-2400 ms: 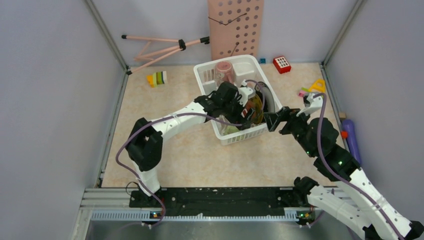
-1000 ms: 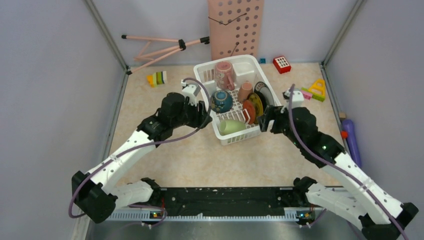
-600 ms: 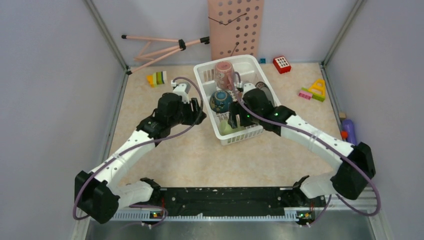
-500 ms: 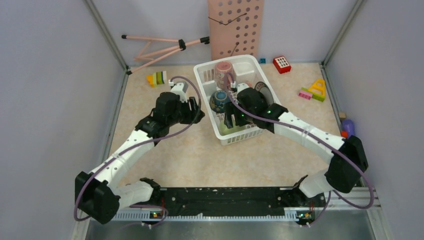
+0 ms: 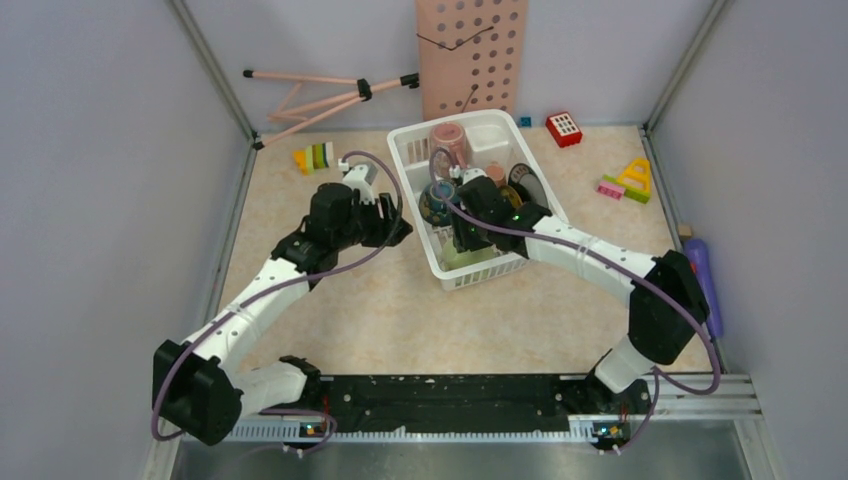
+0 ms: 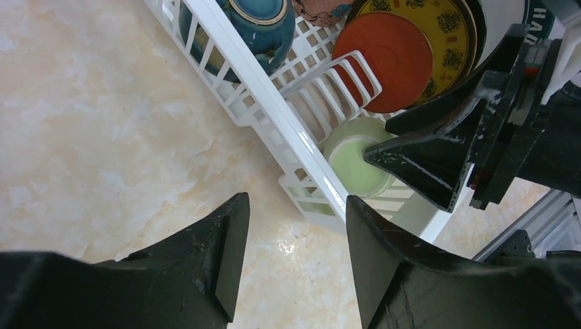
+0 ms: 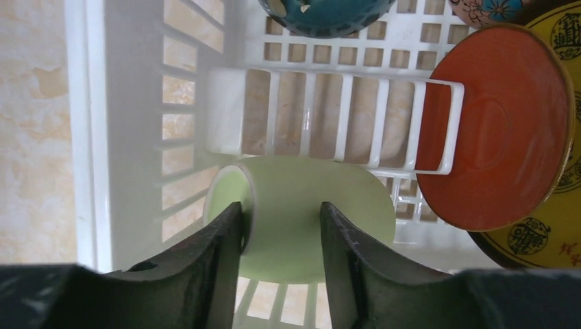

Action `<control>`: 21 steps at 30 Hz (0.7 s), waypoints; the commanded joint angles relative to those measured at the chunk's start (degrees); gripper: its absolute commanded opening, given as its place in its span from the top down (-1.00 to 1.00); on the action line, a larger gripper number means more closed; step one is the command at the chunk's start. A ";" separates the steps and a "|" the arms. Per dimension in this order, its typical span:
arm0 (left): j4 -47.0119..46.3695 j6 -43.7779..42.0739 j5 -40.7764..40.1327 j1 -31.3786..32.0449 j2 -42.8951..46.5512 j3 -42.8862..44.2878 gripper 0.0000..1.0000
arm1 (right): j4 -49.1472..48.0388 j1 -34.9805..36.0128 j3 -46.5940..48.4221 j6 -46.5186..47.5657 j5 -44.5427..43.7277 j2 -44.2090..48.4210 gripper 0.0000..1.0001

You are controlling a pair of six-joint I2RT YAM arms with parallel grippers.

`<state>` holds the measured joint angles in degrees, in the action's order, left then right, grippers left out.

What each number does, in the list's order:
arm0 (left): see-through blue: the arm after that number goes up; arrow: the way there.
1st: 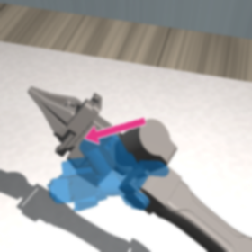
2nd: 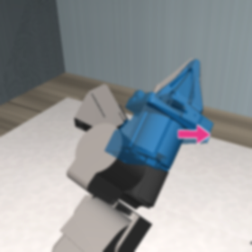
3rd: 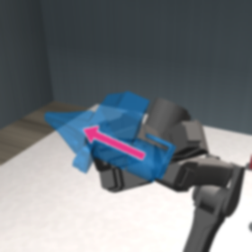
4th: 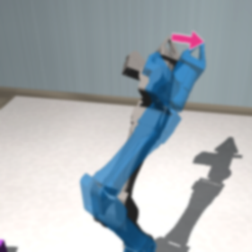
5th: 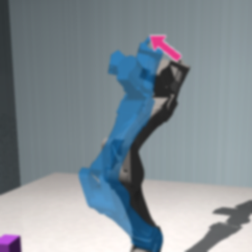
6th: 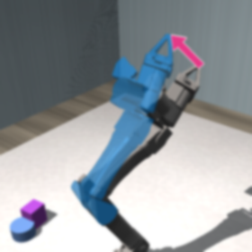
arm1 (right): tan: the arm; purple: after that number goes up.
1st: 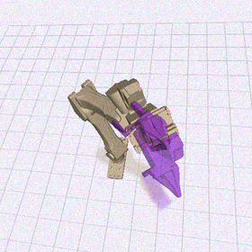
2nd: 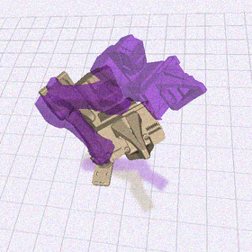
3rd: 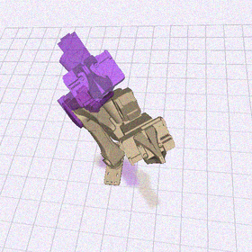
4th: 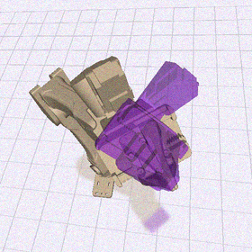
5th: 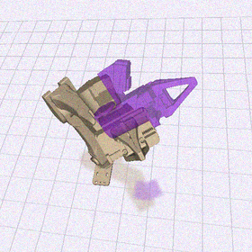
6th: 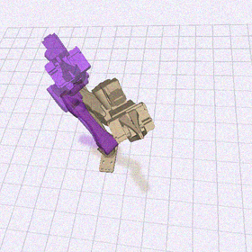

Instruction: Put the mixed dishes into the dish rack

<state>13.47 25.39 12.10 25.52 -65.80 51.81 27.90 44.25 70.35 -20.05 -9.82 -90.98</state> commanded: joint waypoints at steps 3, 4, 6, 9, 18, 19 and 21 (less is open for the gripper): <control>-3.68 -0.65 3.33 -0.38 -0.62 -0.65 -0.18 | -2.01 -4.95 -0.93 -1.79 4.71 3.60 0.35; -4.01 -1.35 4.44 -0.43 -0.87 -0.57 -0.19 | -2.81 -5.76 -1.82 -1.85 6.69 4.10 0.37; -4.60 -2.07 7.08 -0.38 -1.73 -0.38 -0.20 | -3.29 -6.98 -2.71 -1.90 9.42 4.38 0.38; -4.91 -1.45 9.78 -0.38 -4.03 0.26 -0.19 | -2.31 -7.87 -3.18 -1.66 11.41 3.62 0.41; -7.05 1.72 14.15 -0.38 -9.39 1.71 -0.24 | 2.76 -8.48 -4.71 0.72 11.91 2.94 0.57; -7.58 2.07 14.40 -0.39 -9.79 1.71 -0.25 | 3.32 -8.48 -4.87 0.90 11.48 3.33 0.58; -8.63 2.72 14.68 -0.39 -10.65 1.80 -0.24 | 4.62 -8.48 -4.84 1.29 10.35 4.08 0.58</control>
<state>10.00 26.35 24.34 25.41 -75.57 51.51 24.86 36.23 67.81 -20.88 2.20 -88.38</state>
